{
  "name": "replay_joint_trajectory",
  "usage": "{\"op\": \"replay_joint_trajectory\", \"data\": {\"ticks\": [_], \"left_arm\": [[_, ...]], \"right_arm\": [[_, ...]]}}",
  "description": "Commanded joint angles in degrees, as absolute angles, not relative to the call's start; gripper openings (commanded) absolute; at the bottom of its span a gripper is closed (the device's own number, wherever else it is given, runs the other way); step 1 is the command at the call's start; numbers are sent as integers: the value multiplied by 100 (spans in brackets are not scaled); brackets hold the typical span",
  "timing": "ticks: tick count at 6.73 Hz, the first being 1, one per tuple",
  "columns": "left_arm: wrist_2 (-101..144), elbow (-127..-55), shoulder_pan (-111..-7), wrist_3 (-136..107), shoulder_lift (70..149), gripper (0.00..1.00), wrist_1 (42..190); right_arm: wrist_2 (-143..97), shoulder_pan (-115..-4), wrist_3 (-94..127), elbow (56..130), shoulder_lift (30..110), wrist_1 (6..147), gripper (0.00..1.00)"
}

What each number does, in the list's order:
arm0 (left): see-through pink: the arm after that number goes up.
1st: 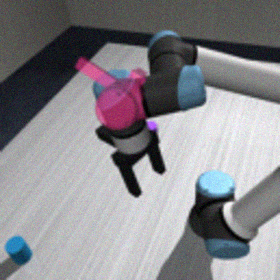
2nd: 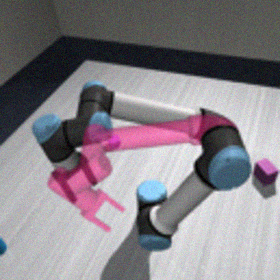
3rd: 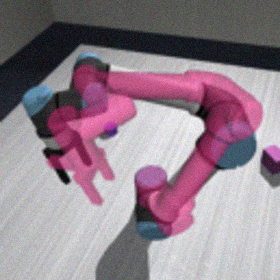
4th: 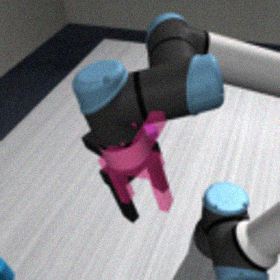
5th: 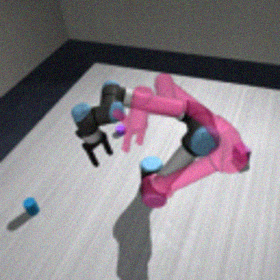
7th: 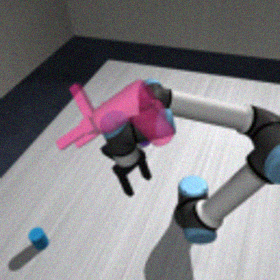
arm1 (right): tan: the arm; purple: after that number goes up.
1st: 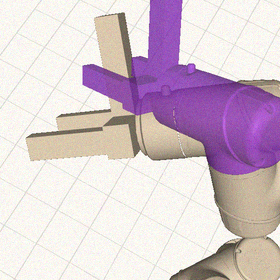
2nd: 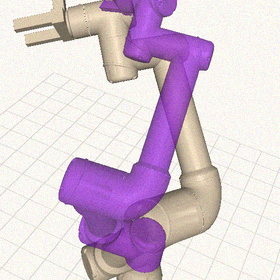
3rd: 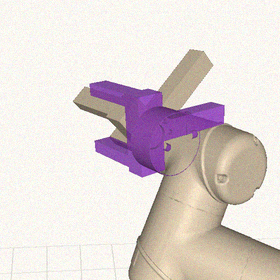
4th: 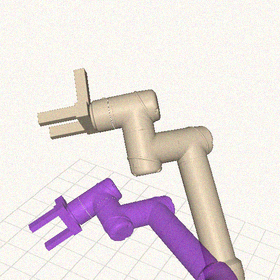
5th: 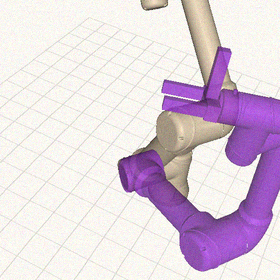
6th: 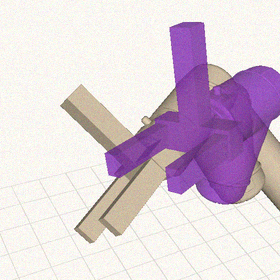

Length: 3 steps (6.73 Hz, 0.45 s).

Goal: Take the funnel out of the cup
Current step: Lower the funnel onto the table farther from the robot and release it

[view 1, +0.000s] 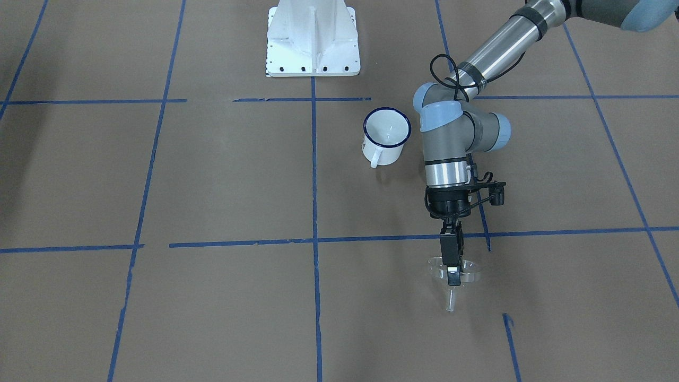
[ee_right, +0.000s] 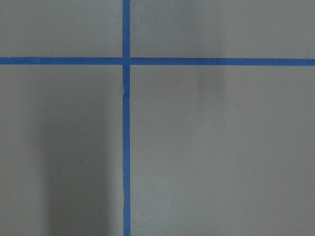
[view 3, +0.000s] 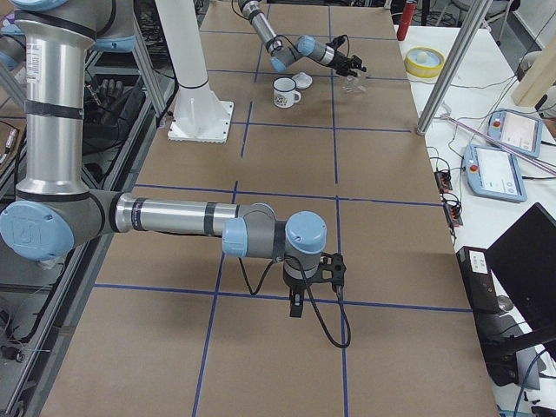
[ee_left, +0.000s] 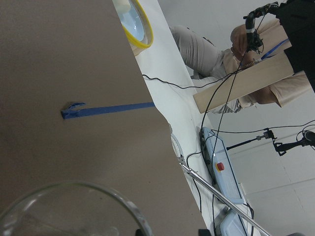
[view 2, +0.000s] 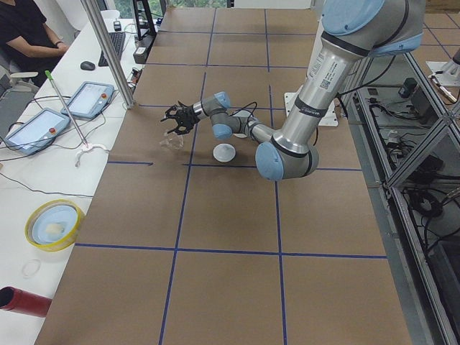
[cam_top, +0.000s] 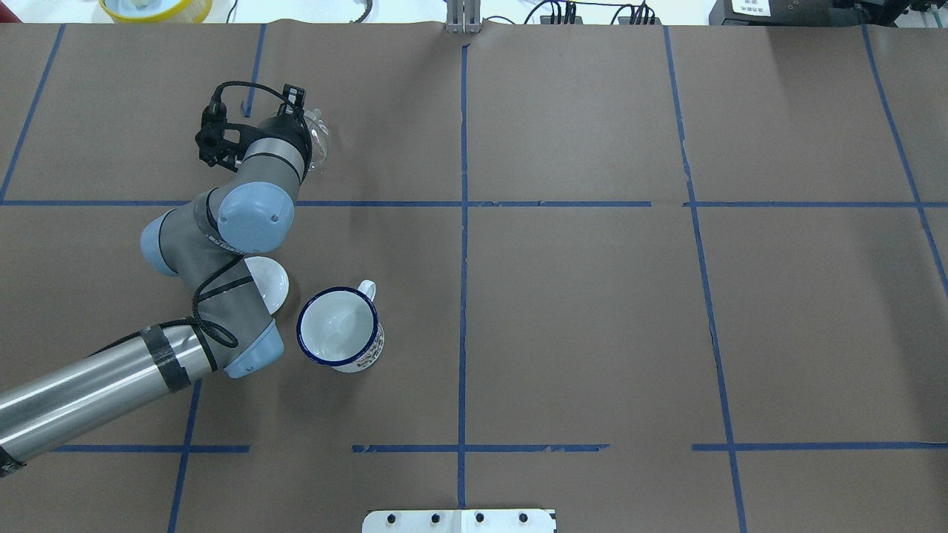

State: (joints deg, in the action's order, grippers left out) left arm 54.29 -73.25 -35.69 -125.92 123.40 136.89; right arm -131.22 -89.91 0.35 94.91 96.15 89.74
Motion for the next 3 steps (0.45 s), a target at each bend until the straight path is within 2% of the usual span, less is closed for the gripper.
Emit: {"op": "replay_joint_trajectory", "data": {"ticks": [1,2,3], "left_arm": [[5449,-7356,-3586,-12218,12331,100,13720],[5458,-7383,-3603,-12043,12322,100,13728],[5780,-7722,-3630,-11258,12192,100,13720]], "right_arm": [[-13122,-8991,35,9492,9615,8974,100],[-13122,-8991,35,9492,9615,8974,100],[-13122,-8991,35,9492,9615,8974,100]]}}
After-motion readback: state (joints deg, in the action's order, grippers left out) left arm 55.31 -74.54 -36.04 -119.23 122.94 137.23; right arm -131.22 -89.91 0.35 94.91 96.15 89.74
